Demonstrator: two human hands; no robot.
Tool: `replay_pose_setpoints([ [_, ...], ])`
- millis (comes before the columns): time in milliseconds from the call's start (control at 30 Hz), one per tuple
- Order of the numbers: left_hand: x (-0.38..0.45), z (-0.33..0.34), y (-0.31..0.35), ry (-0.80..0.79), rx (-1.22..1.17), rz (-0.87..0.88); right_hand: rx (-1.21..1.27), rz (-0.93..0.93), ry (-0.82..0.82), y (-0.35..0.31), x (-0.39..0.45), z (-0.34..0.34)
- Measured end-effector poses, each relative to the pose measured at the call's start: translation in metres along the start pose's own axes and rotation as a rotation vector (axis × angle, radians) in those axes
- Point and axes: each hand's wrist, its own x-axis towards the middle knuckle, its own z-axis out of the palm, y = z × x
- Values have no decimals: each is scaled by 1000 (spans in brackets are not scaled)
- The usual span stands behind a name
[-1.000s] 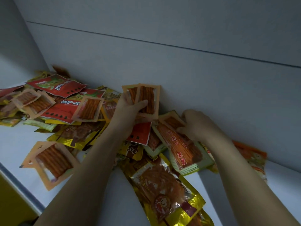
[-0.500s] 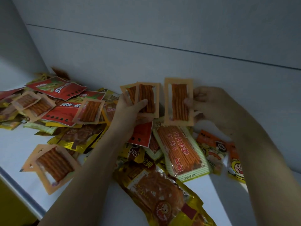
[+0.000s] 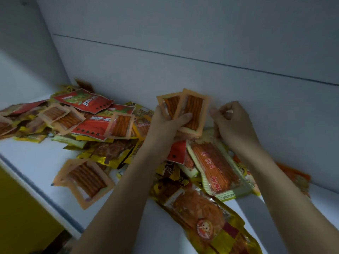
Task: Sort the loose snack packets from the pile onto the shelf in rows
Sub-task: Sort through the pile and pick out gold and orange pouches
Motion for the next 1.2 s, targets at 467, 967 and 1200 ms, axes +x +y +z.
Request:
replay_pose_setpoints([
  [467,-32,-196,62,480,104,45,-354,33,-462,-76,-9,167],
  [967,-14,-222,57,328,-10,-26,-601,255,-386,-87,-11,217],
  [1200,-4,-210,48,326,-49,34,-385,354,-339,-76,-10,215],
])
